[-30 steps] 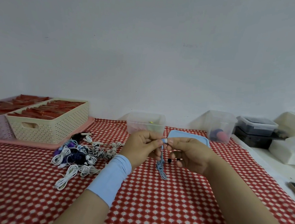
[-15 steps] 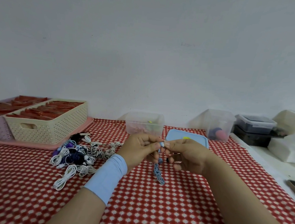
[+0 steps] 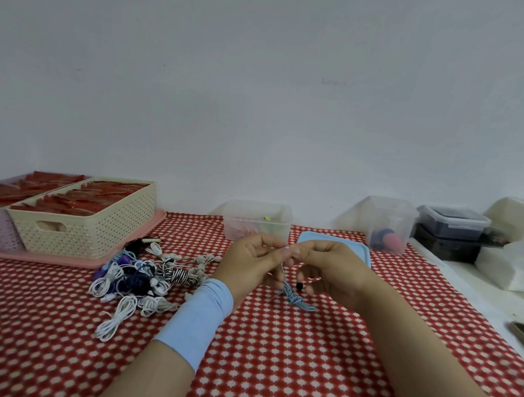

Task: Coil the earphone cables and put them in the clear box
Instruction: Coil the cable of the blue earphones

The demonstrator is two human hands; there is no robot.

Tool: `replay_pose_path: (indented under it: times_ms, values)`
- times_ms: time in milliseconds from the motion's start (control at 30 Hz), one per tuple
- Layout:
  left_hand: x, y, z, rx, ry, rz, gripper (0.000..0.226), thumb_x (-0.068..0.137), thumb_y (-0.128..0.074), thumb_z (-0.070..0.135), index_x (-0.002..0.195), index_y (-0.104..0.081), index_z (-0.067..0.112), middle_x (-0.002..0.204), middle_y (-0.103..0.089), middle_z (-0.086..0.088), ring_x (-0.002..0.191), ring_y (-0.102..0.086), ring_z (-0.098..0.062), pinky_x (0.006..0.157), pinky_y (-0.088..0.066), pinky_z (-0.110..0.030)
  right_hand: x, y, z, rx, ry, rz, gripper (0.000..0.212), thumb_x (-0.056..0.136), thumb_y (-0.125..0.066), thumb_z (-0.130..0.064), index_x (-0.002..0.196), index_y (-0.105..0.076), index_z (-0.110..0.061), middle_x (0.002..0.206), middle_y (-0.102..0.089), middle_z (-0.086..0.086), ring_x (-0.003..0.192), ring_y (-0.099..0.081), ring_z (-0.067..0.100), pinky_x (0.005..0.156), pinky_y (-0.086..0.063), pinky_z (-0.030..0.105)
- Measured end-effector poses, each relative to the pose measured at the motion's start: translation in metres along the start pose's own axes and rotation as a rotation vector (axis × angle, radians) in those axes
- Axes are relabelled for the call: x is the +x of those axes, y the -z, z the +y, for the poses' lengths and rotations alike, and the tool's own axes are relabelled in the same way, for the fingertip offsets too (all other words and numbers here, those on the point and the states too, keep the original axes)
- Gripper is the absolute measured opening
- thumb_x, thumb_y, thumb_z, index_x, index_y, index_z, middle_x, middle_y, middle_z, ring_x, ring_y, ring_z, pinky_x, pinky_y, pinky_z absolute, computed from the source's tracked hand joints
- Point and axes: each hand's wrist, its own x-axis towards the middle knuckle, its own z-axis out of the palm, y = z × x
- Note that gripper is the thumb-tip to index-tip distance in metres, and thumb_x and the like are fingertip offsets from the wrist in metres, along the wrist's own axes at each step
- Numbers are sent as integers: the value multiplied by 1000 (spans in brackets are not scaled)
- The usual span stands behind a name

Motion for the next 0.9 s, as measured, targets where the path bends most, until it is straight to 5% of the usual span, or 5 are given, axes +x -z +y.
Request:
replay_pose_path:
  times_ms: [267,467,900]
  values:
    - [-3,-2,3,-60,-5,-48,10,94,-61,9,99,-70,7,78,-72,-6,52,-57,-12,46,-51,-23,-2,0,-2,-17,16,-40,22,99,-59,-22,87,-73,-9,70,-67,2,52,-57,11,49,-48,24]
    - [-2,-1,2,-97,69,-14,14,93,-64,13,104,-69,5,81,-71,-8,53,-58,-13,47,-53,-23,-1,-4,-1,-37,185,67,16,93,-68,-12,108,-72,-11,84,-70,14,65,-63,22,54,-53,32]
    - [0,4,3,-28,83,28,13,93,-63,6,100,-72,13,85,-76,-7,62,-68,-20,56,-59,-27,-2,2,1,-264,287,110,14,85,-78,-13,99,-79,-15,88,-78,8,70,-72,26,59,-59,32]
